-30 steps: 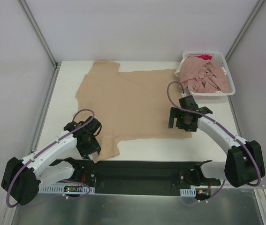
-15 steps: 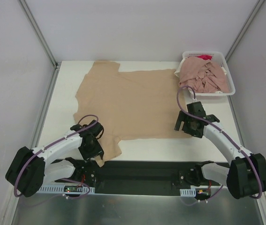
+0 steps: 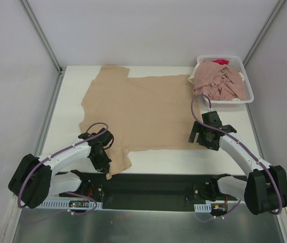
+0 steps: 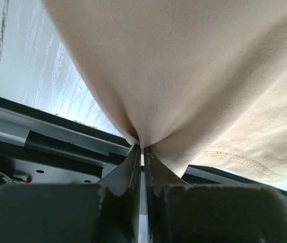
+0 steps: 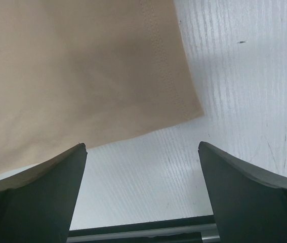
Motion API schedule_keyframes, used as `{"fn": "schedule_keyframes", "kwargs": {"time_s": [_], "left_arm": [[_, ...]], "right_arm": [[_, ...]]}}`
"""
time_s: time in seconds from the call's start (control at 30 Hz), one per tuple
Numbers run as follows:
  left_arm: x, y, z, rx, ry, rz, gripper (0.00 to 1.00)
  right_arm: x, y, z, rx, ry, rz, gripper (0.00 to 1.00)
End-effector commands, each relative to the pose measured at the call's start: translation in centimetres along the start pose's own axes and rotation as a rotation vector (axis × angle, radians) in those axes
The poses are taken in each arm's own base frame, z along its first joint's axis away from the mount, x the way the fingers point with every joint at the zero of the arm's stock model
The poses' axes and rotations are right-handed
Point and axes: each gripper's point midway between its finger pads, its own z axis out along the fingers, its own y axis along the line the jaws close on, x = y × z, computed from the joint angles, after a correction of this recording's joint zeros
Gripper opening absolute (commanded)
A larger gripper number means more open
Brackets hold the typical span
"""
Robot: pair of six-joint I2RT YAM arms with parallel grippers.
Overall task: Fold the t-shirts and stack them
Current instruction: Grap the side of the flattened tshirt closest away from the robot with both arms
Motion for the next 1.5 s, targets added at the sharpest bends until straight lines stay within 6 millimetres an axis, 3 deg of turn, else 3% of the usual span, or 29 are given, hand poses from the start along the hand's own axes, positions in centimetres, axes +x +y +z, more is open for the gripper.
{"fn": "schedule_keyframes", "kwargs": {"time_s": [0.0,0.1,0.27,0.43,0.57,0.67,0.8,0.9,1.03,1.07,1.2,1.3,1.47], "left_arm": [[-2.4,0.1,0.5,-0.031,-0.128,-0.007,0.00],[-2.4,-0.5,-0.1,0.020,-0.140,-0.011,0.00],[-3.8,-1.9,-3.2,0.187,-0.262,-0.001,0.00],[-4.9,-1.1,-5.2,0.233,-0.363,-0.037,0.00],[-4.9,-1.0,-5.9,0.237,-0.368,-0.041,0.00],[-4.7,-1.0,-6.0,0.244,-0.358,-0.043,0.00],[-4.6,-1.3,-6.7,0.284,-0.368,-0.044,0.00],[-4.7,-1.4,-7.1,0.307,-0.379,-0.052,0.00],[-4.6,-1.3,-7.1,0.317,-0.377,-0.060,0.00],[-4.6,-1.3,-7.2,0.321,-0.379,-0.062,0.00],[-4.5,-0.5,-7.7,0.328,-0.389,-0.112,0.00],[-4.3,0.6,-8.0,0.330,-0.403,-0.147,0.00],[-3.6,2.1,-8.0,0.338,-0.397,-0.186,0.00]], "right_arm": [[-0.4,-0.5,-0.3,0.010,-0.032,0.038,0.97],[-0.4,-1.0,-0.4,0.022,-0.038,0.061,0.97],[0.0,-1.8,-0.4,0.037,-0.035,0.112,0.97],[-0.4,-2.1,0.2,0.048,-0.021,0.165,0.97],[-0.5,-1.1,1.0,0.010,0.006,0.197,0.99],[-0.9,-2.0,1.9,0.072,-0.008,0.212,0.93],[-1.9,-1.2,2.9,0.058,-0.007,0.219,0.85],[-1.3,-0.7,3.8,0.049,0.043,0.217,0.81],[0.0,-0.7,4.6,0.046,0.086,0.223,0.68],[0.1,-0.7,4.7,0.045,0.087,0.221,0.56],[1.0,-1.3,4.2,0.052,0.093,0.217,0.26],[1.9,-1.7,3.7,0.051,0.097,0.208,0.14],[3.8,-1.8,2.4,0.028,0.114,0.169,0.03]]}}
